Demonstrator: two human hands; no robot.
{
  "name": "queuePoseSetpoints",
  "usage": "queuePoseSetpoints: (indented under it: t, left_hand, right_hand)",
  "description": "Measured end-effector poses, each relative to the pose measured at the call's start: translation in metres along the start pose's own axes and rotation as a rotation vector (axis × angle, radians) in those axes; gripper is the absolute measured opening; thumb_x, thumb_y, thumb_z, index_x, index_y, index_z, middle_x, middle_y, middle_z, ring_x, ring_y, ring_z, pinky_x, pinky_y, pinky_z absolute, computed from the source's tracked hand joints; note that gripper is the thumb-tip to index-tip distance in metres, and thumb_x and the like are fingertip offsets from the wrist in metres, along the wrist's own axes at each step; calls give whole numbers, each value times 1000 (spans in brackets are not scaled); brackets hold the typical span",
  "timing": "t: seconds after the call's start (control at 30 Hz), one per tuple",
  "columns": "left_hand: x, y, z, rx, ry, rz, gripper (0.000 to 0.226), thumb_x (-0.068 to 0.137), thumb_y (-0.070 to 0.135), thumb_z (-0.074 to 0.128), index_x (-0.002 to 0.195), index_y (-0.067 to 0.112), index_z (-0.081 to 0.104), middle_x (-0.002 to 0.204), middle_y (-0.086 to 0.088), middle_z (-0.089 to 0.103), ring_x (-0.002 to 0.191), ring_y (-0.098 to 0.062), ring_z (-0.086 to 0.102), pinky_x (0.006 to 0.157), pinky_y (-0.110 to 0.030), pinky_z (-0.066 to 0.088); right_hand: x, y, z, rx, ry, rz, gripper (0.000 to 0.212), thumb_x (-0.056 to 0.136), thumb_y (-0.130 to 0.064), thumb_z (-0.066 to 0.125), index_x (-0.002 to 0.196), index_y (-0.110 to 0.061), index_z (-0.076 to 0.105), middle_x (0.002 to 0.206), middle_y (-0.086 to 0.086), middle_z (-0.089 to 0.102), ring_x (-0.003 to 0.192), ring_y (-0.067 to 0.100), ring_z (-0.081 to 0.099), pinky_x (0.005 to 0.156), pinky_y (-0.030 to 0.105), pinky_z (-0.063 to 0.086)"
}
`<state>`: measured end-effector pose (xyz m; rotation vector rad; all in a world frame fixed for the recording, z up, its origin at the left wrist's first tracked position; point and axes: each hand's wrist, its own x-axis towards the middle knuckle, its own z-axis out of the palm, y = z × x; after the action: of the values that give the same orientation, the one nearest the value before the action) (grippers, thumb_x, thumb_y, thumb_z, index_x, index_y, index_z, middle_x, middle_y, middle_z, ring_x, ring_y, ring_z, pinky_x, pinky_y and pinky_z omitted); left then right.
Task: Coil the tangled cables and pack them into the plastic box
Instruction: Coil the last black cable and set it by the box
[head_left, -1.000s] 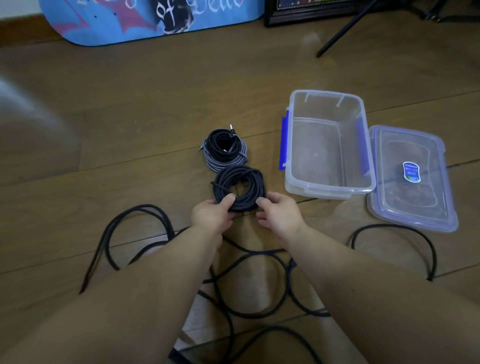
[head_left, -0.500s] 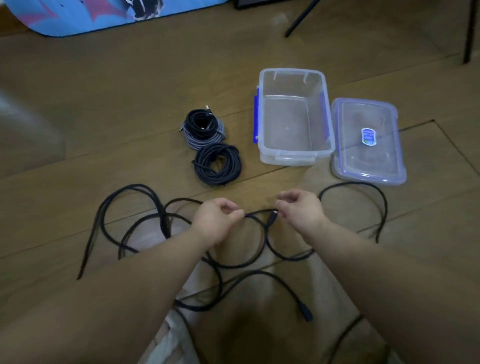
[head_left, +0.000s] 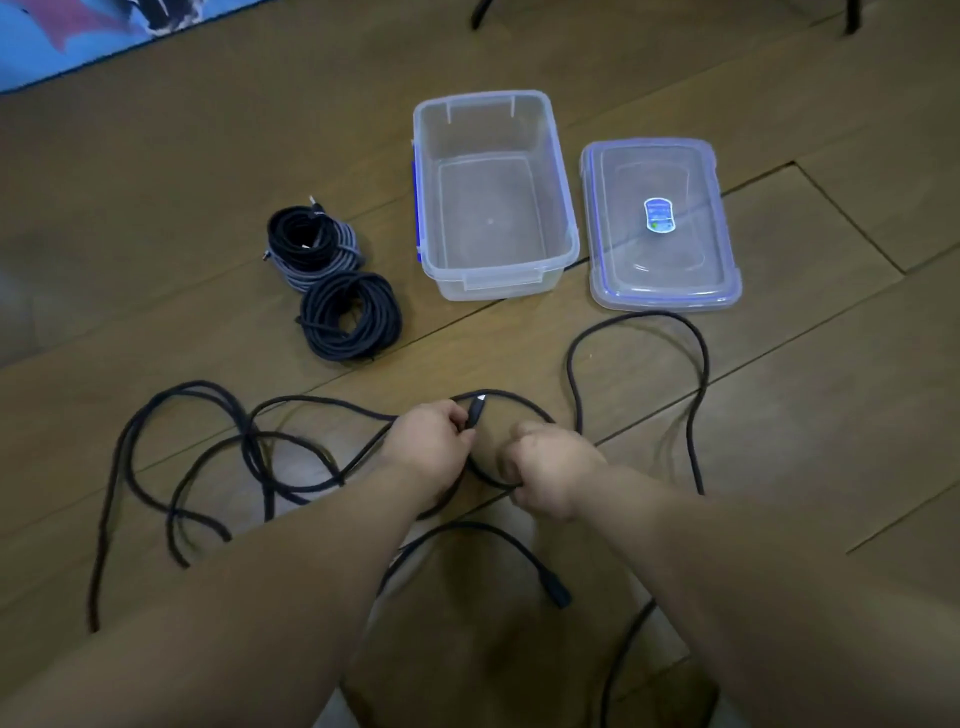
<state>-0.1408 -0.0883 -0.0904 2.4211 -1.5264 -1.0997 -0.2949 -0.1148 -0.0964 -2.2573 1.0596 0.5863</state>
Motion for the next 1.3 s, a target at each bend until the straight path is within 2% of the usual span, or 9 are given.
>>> queuePoseSetpoints:
  t: [0.1, 0.2, 0.33, 0.53, 0.67, 0.8, 0.9, 1.13, 1.3]
  left_hand:
    - [14, -2, -1, -17, -18, 45, 30, 98, 26, 57, 127, 24, 62, 93, 9, 56, 90, -15, 57, 83, -28, 48]
    - [20, -9, -6, -5, -14, 101, 32, 98, 25, 56, 129, 32, 60, 101, 9, 50, 87, -10, 51, 78, -23, 43]
    - [15, -3, -28, -20, 16, 150, 35, 94, 16, 56, 125, 32, 64, 107, 5, 46, 100, -16, 56, 90, -27, 46]
    - [-13, 49, -96, -105, 132, 242, 16, 94, 21, 62, 105, 20, 74, 98, 1, 68, 80, -12, 60, 72, -23, 45]
    - [-51, 84, -136, -276, 213, 270, 11, 92, 19, 65, 98, 16, 74, 85, 3, 69, 82, -17, 62, 79, -27, 51]
    - [-101, 104, -165, -560, 232, 243, 11, 94, 15, 63, 88, 15, 71, 72, 0, 63, 60, -14, 51, 53, -17, 43]
    - [-137, 113, -185, -739, 242, 229, 15, 94, 12, 61, 83, 18, 69, 66, -3, 62, 61, -17, 52, 55, -25, 44]
    - [-225, 138, -230, -1063, 298, 269, 14, 97, 10, 57, 86, 15, 64, 72, -5, 58, 65, -14, 55, 50, -18, 48]
    - [-273, 150, -249, -1286, 328, 321, 9, 97, 12, 58, 93, 15, 66, 69, 2, 60, 63, -7, 59, 59, -20, 49]
  right_hand:
    - [5, 5, -4, 10, 13, -33, 23, 87, -29, 64, 107, -16, 67, 114, 6, 56, 102, 25, 59, 87, 37, 52]
    - [6, 12, -19, 206, 77, 29, 12, 83, -27, 68, 91, -19, 70, 95, 1, 68, 90, 19, 63, 81, 32, 53]
    - [10, 15, -50, 559, 231, 130, 12, 78, -16, 70, 70, -21, 64, 68, -6, 63, 70, 14, 59, 72, 27, 50]
    - [-37, 1, -115, 815, 420, 108, 9, 87, -9, 66, 79, -11, 65, 67, 1, 57, 58, 11, 49, 51, 16, 39]
    - [-81, -9, -152, 980, 532, 101, 14, 87, -6, 67, 74, -12, 62, 64, 0, 56, 50, 5, 45, 46, 12, 37]
    - [-121, -28, -192, 1035, 587, 34, 15, 83, -7, 68, 72, -16, 64, 71, 3, 61, 65, 14, 52, 57, 22, 41]
    - [-156, -47, -222, 1004, 558, -16, 11, 84, -6, 70, 81, -14, 65, 78, 3, 62, 71, 15, 55, 58, 24, 43]
    - [-232, -80, -256, 798, 496, 11, 12, 87, -12, 68, 99, -11, 69, 88, 3, 67, 82, 15, 60, 68, 29, 48]
    - [-270, -96, -255, 953, 565, -43, 7, 92, -17, 62, 94, -12, 66, 94, 6, 73, 88, 15, 68, 71, 33, 47]
